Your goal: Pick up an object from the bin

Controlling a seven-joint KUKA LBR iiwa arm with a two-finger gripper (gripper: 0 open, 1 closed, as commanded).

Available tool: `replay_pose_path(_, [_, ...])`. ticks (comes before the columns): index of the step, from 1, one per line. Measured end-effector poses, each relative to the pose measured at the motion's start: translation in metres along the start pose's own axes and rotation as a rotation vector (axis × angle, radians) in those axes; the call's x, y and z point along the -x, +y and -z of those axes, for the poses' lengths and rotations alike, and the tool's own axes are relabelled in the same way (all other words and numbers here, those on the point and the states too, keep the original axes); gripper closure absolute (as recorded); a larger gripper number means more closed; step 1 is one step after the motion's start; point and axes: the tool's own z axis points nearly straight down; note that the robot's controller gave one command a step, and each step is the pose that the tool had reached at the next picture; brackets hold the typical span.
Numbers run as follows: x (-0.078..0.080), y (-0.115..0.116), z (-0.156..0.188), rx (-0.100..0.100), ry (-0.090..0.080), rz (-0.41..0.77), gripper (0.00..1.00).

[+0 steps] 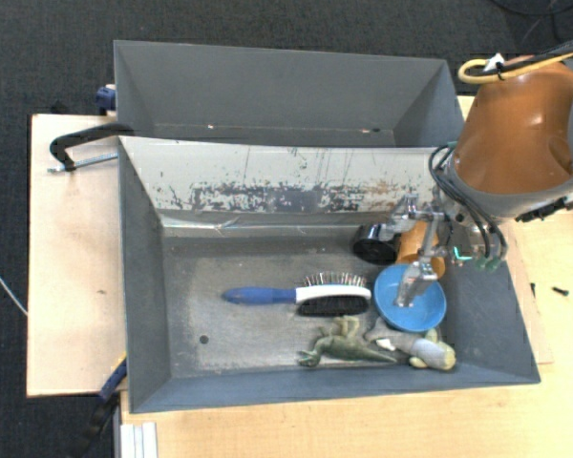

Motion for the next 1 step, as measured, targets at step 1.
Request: replay_pose_path(1, [0.0208,0.0682,-0.1522,0.000,-0.018,-0.027,0.00])
